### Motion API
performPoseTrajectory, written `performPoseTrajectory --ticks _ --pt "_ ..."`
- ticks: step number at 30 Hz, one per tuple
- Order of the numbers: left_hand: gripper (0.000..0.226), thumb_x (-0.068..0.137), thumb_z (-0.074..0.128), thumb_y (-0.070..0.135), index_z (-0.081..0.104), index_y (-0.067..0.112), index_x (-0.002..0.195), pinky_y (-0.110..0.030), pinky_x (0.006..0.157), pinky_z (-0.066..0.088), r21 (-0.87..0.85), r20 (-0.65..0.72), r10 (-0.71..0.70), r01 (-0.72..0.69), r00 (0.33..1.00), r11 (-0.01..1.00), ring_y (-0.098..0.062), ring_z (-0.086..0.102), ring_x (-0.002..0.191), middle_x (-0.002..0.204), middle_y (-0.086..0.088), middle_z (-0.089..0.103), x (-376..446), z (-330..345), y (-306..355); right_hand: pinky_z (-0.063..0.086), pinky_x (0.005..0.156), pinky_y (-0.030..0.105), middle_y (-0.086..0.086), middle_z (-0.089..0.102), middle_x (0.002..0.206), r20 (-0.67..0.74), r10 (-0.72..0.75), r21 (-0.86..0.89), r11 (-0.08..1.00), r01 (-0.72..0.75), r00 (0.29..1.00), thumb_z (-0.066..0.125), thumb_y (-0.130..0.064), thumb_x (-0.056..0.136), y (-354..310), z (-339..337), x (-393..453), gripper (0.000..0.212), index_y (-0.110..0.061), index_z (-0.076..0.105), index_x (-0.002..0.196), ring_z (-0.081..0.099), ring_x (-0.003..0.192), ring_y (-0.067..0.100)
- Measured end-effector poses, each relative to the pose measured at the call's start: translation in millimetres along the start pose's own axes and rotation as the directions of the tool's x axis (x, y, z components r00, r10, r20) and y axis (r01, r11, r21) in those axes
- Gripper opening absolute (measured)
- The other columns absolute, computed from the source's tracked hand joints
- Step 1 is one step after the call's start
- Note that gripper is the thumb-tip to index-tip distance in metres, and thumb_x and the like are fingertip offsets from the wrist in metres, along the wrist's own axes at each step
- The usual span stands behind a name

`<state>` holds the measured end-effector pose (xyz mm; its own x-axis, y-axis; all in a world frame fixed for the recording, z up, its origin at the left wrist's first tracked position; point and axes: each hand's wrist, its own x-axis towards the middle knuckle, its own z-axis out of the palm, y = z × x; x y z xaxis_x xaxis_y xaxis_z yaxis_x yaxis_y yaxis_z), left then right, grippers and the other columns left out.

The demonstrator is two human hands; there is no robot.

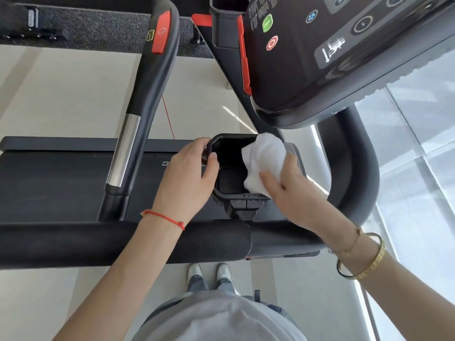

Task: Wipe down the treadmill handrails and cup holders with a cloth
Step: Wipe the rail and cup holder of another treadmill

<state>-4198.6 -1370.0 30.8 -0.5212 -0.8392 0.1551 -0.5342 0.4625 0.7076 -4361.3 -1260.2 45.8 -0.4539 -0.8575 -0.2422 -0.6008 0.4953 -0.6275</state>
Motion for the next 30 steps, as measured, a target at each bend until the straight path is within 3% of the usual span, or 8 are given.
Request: performPoseTrajectory --ticks 5,8,12,16,21,26,28,30 --pt "0.028 0.099 0.046 0.023 0.058 0.017 0.123 -0.014 0.077 0.047 0.000 0.003 -0.013 0.013 1.000 1.000 -0.008 0.061 0.091 0.104 0.005 0.065 1 2 -1 0.034 0.063 0.022 0.006 0.044 0.124 -0.032 -0.036 0.113 0.993 0.039 0.999 0.047 -0.028 0.101 -8 -6 21 0.052 -0.009 0.023 0.142 0.048 0.098 0.018" --pt "0.028 0.098 0.046 0.024 0.058 0.018 0.123 -0.012 0.076 0.043 -0.004 0.008 -0.024 0.024 1.000 1.000 -0.007 0.060 0.092 0.105 0.006 0.065 1 3 -1 0.035 0.058 0.011 -0.002 0.042 0.110 0.037 0.036 0.130 0.991 -0.041 0.999 0.047 -0.029 0.101 -11 -13 32 0.047 -0.006 0.028 0.137 0.046 0.086 0.011" --pt "0.027 0.099 0.046 0.024 0.058 0.018 0.122 -0.012 0.077 0.041 -0.012 0.009 -0.027 0.027 1.000 1.000 -0.007 0.060 0.092 0.103 0.008 0.064 1 3 -1 0.033 0.041 0.013 -0.002 0.038 0.070 0.098 0.124 0.073 0.989 -0.131 0.987 0.049 -0.029 0.100 3 -9 9 0.030 -0.014 0.029 0.084 0.037 0.057 0.013" --pt "0.027 0.098 0.046 0.024 0.058 0.018 0.122 -0.016 0.081 0.045 -0.008 0.001 -0.023 0.023 1.000 1.000 -0.007 0.060 0.093 0.104 0.007 0.064 1 3 0 0.035 0.044 0.013 -0.003 0.040 0.072 0.141 0.139 0.154 0.975 -0.161 0.980 0.049 -0.034 0.101 -5 -15 22 0.030 -0.009 0.032 0.098 0.040 0.060 0.007" --pt "0.027 0.098 0.047 0.024 0.058 0.019 0.123 -0.024 0.085 0.050 -0.020 0.003 -0.027 0.027 1.000 0.999 -0.008 0.061 0.095 0.107 0.006 0.065 1 1 1 0.038 0.059 0.010 -0.014 0.047 0.090 0.073 0.017 0.137 0.990 -0.027 0.997 0.045 -0.031 0.102 -4 -24 25 0.039 -0.002 0.036 0.127 0.047 0.076 -0.003" --pt "0.028 0.099 0.048 0.024 0.059 0.020 0.125 0.002 0.077 0.038 -0.033 0.015 -0.034 0.034 0.999 0.999 0.004 0.057 0.087 0.105 0.012 0.062 1 0 -2 0.043 0.060 0.009 -0.017 0.062 0.084 -0.042 -0.185 0.099 0.977 0.188 0.982 0.044 -0.043 0.101 9 -46 -19 0.034 -0.027 0.043 0.132 0.059 0.071 -0.006" --pt "0.028 0.100 0.047 0.024 0.060 0.019 0.125 0.005 0.074 0.035 -0.055 0.010 -0.038 0.038 0.999 0.998 0.008 0.055 0.084 0.104 0.012 0.061 0 -1 -2 0.041 0.077 0.005 -0.024 0.062 0.103 -0.004 -0.350 0.023 0.936 0.350 0.937 0.039 -0.047 0.100 8 -52 -33 0.042 -0.032 0.037 0.139 0.057 0.094 -0.011" --pt "0.029 0.102 0.044 0.024 0.060 0.018 0.125 0.005 0.072 0.035 -0.073 0.006 -0.037 0.037 0.999 0.997 0.009 0.056 0.083 0.102 0.011 0.063 0 -2 -2 0.029 0.105 0.007 -0.015 0.048 0.140 0.130 -0.480 -0.090 0.865 0.493 0.867 0.036 -0.048 0.102 7 -52 -39 0.052 -0.025 0.031 0.148 0.034 0.134 -0.008"
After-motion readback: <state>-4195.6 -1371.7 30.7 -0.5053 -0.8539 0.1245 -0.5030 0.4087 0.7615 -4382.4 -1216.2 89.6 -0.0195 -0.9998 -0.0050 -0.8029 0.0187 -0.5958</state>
